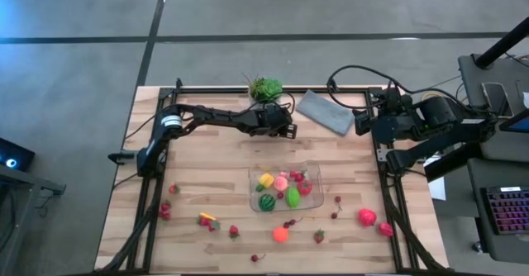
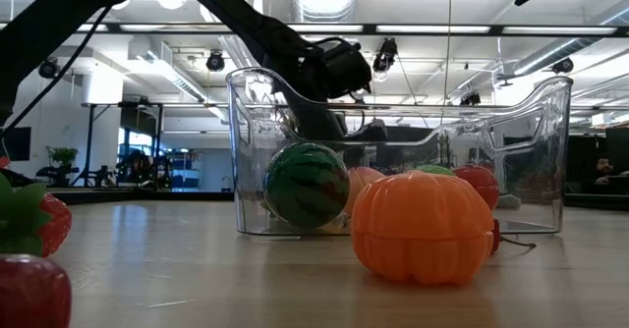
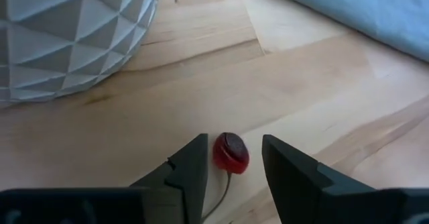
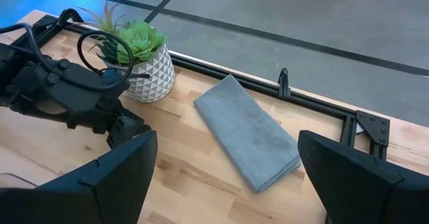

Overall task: Pick and placing Produce into tupperware
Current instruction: Put the cherry into the transparent bin

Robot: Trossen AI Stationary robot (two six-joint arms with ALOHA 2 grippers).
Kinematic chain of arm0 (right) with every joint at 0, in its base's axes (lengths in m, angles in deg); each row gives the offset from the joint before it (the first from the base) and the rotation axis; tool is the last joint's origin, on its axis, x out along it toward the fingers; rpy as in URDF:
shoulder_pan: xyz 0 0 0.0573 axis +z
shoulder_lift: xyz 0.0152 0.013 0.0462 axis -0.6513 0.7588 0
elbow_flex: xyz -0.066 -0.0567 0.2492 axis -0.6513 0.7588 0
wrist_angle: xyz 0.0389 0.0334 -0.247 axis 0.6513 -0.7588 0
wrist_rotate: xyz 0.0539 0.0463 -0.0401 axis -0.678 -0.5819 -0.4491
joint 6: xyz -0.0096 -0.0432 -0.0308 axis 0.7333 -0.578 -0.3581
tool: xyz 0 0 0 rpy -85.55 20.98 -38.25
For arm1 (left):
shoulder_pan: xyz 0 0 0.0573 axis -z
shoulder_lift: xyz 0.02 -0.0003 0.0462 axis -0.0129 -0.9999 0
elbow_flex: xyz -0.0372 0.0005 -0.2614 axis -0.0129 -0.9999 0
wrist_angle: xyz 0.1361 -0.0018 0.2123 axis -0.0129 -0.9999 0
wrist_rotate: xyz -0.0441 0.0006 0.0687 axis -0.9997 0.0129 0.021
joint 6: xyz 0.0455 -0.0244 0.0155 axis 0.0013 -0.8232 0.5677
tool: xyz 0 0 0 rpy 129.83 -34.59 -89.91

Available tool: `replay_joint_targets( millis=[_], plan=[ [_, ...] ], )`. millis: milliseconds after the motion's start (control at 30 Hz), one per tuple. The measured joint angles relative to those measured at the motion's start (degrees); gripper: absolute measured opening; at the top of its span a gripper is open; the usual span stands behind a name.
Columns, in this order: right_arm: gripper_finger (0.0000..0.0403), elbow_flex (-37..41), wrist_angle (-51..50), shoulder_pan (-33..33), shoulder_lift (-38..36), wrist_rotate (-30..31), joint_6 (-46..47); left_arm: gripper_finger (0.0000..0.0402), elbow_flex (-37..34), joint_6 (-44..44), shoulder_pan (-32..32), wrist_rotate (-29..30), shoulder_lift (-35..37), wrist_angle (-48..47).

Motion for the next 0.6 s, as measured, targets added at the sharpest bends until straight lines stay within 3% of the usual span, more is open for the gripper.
replay_joint_targets(
  millis=[600],
  plan=[
    [0.0352,0.02,-0.02,0.01,0.00,0.02,-0.08,0.0126,-0.49,0.35,0.02,0.46,-0.23,1.83]
  ],
)
